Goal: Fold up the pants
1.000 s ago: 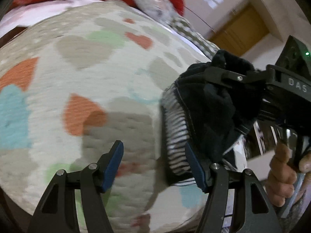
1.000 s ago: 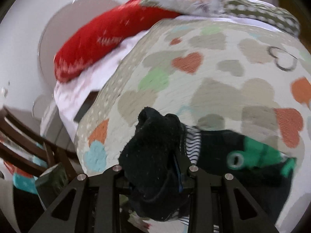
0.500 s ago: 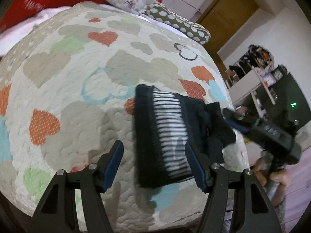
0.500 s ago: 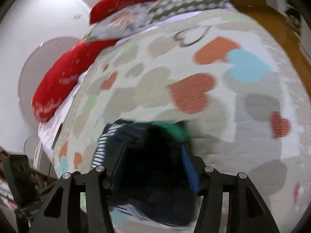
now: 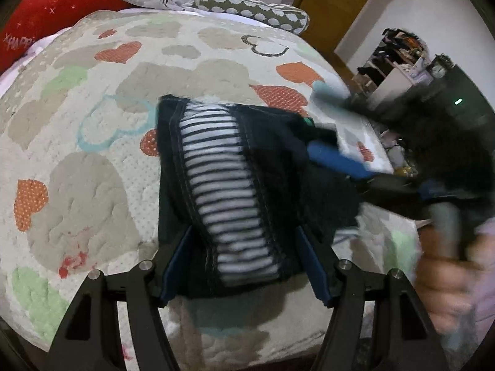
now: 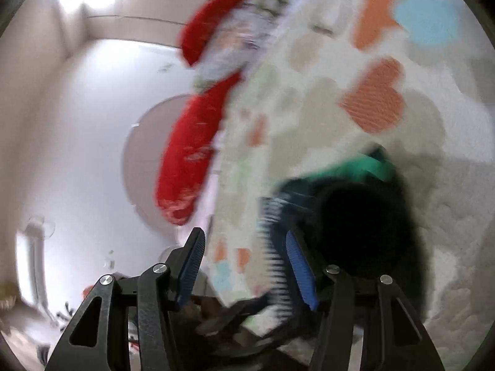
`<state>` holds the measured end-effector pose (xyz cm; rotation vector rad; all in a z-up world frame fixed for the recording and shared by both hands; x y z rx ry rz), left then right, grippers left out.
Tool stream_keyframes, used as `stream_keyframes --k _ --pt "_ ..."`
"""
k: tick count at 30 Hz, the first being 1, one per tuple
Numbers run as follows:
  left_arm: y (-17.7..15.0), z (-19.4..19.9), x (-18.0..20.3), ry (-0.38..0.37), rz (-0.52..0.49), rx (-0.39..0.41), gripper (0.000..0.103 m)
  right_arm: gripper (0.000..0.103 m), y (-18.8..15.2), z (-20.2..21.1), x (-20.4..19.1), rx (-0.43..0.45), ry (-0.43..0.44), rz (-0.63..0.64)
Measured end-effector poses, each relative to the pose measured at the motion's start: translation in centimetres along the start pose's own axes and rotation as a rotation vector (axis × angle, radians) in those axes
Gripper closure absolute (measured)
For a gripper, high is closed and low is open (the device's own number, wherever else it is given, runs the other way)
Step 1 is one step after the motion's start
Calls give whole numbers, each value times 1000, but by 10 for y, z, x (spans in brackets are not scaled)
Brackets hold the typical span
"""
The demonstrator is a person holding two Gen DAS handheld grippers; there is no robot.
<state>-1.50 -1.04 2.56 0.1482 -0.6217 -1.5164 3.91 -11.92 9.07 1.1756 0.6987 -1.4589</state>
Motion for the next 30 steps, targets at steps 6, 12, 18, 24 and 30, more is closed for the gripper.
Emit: stream_keyframes --k 6,12,18,24,30 --pt "11 16 -34 -65 93 19 30 46 2 35 37 148 -337 65" --pt "38 -11 -58 -212 205 -9 25 26 6 49 28 169 -281 133" --pt "46 -53 -47 -259 237 -87 20 24 0 19 54 106 -273 92" --pt "58 -41 -27 -270 169 -69 65 67 5 1 41 63 -202 123" --pt "114 -39 -36 -199 166 -5 66 68 32 -6 8 95 -186 190"
Point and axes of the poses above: each gripper's, at about its wrist camera, not at the fingertips, and z roughly against the way its jaws point, x to its right, y to its top, the point moved 5 cm from there along -z, roughly the way its jaws point, and after that the axes turned 3 degrees about y, right-handed, at the moved point
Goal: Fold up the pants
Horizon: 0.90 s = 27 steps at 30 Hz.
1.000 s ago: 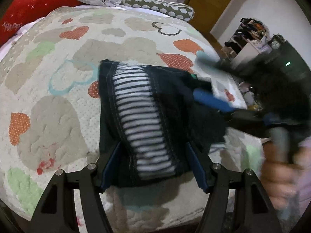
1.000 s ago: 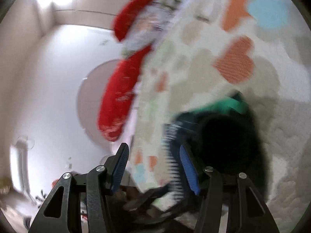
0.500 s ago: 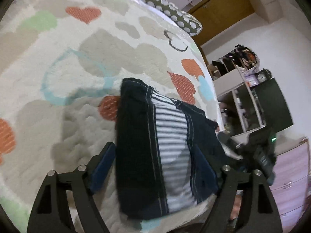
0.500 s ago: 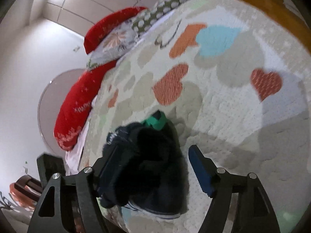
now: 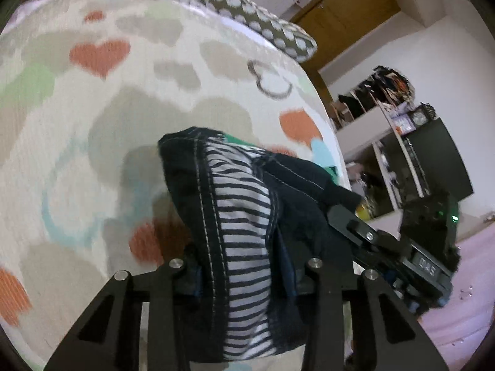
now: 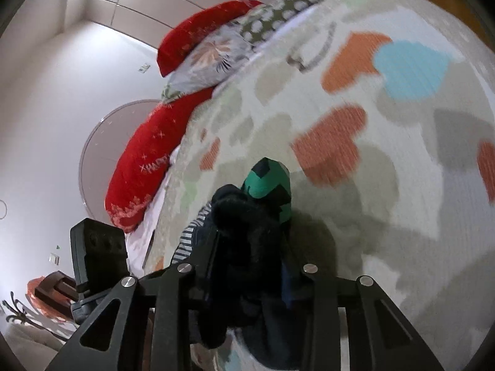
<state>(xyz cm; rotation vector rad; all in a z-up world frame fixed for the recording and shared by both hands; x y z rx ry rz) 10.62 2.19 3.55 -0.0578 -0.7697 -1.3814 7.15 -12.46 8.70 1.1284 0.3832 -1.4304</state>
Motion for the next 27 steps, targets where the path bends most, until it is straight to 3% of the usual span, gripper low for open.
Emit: stream_keyframes --k 4,7,8,9,11,15,19,22,24,27 --pt "33 -12 0 80 -36 28 65 68 34 -14 -11 30 -51 53" --pt "41 -36 -15 224 -42 9 58 66 51 -28 -6 35 -119 85" --pt "40 -42 -21 240 -26 -9 55 65 55 -34 0 36 -165 92" --pt "38 -43 -24 224 -7 -15 53 62 59 -41 11 33 -250 100" --pt "35 -33 -29 178 29 -11 52 41 63 -49 29 13 -385 113" --pt "28 3 -25 201 10 66 52 41 65 -20 25 79 -352 106" --pt "14 19 -15 236 -41 122 52 47 61 13 -13 136 -163 112" --pt "-2 5 -9 247 -79 82 52 50 49 6 -30 74 17 51" --pt "-11 -13 -11 283 -93 52 51 50 39 -6 -30 21 75 11" --pt "-13 -21 -11 313 -115 65 44 50 24 -25 -7 -6 -37 -17"
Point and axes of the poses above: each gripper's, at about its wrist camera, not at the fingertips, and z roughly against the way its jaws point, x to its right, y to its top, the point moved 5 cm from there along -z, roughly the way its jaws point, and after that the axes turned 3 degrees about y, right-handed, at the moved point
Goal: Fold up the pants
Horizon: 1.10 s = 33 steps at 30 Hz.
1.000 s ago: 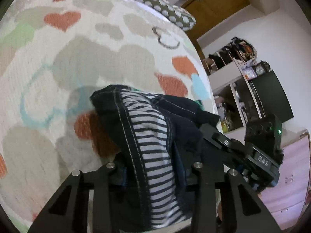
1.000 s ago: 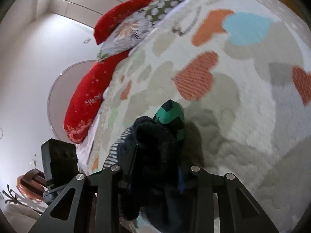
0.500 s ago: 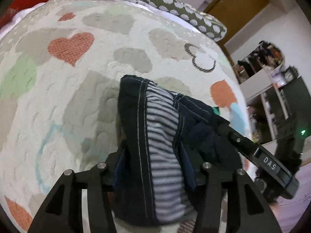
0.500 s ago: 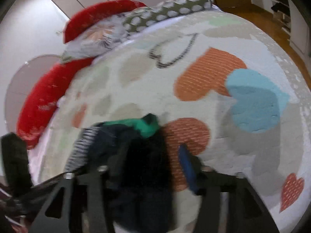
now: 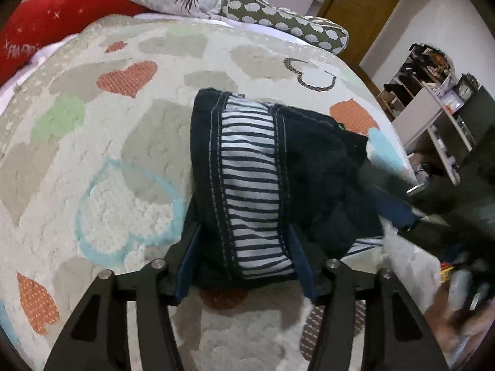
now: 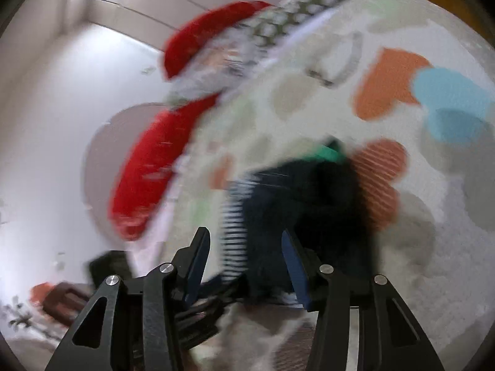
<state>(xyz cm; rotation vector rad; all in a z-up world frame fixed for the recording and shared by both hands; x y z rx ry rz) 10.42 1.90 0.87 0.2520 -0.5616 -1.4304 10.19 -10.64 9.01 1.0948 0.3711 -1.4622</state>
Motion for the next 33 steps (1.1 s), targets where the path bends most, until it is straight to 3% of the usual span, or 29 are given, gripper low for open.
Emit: stream_keyframes --k 2,4,7,10,14,19,23,28,33 --pt "-1 5 -3 -23 19 -11 43 53 -6 -9 21 -5 -125 2" --pt "-3 14 -5 -42 34 -8 43 52 -10 -3 30 17 -64 -51" --pt "-10 35 -8 -24 16 25 39 51 -11 24 22 85 -72 -25" --pt "-24 53 -12 2 18 60 32 49 -21 45 18 125 -125 27" --pt "-45 65 -19 8 59 63 32 48 -46 67 26 153 -230 60" --pt "-65 85 -27 27 101 99 32 48 -69 84 37 190 -249 20" --pt "-72 111 -26 82 81 177 29 48 -82 85 24 188 -260 50" --pt "-73 151 -27 174 77 312 22 45 -101 90 2 198 -366 150" --pt "-76 213 -23 292 79 598 0 45 -112 94 -13 207 -420 224"
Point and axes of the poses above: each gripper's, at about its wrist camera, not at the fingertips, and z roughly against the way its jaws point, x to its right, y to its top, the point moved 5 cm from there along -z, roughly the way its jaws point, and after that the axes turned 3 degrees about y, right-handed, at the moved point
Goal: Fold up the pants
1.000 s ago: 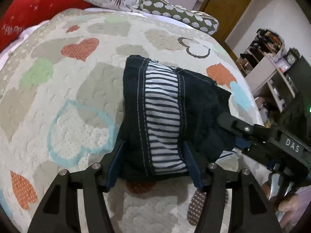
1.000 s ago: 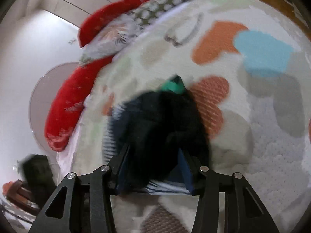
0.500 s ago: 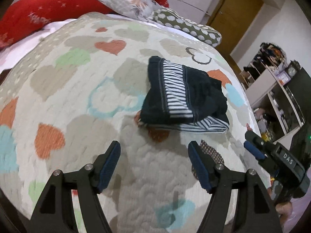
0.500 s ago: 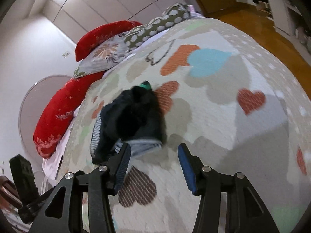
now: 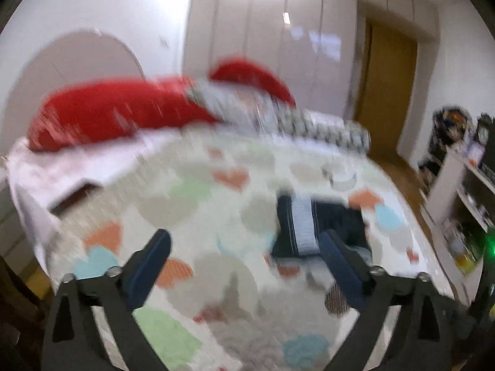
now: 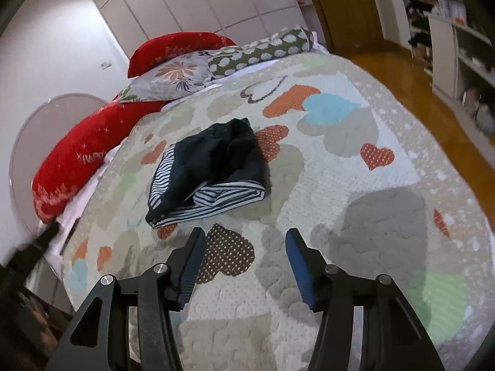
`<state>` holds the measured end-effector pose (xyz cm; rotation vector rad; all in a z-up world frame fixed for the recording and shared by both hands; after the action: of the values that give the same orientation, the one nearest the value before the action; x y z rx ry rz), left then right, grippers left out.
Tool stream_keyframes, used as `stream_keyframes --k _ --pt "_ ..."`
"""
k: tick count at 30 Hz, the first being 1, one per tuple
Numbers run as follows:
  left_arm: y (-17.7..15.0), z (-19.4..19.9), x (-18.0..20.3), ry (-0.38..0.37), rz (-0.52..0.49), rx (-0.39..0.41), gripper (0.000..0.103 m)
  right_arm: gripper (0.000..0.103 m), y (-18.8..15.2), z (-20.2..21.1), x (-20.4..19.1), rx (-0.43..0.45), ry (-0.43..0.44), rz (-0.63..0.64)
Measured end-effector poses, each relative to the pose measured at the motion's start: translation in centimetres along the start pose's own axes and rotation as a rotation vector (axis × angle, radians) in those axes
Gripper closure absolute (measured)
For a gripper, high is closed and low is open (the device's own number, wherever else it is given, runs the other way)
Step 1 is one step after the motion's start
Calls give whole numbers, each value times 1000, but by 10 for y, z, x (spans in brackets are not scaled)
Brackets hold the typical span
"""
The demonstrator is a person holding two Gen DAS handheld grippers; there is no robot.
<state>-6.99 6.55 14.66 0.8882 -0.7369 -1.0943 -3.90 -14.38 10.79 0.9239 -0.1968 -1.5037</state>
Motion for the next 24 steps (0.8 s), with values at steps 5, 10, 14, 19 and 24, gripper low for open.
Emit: stream_keyframes --k 5,10,14,19,24 --pt "25 47 -9 34 43 204 0 40 -2 17 -14 40 -29 59" --pt "28 50 3 -23 -22 131 0 38 -3 26 -21 65 -47 94" --pt "12 32 18 -30 -75 26 0 37 -7 26 -19 64 -66 92" --pt "-23 6 30 -75 -68 -184 0 37 -16 20 -10 25 -107 62" --pt "-56 -14 36 -77 -81 -331 0 35 -34 11 -3 -25 -151 81"
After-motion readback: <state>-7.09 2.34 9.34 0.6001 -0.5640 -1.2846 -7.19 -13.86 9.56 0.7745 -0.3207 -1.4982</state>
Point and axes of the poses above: each gripper's, at about its wrist camera, not at the fingertips, and z roughly against the way its jaws point, x to its right, y to its top, the point moved 5 cm from there along -z, roughly the way its jaws point, and after that the axes turned 3 degrees about y, right-handed, at the moved point
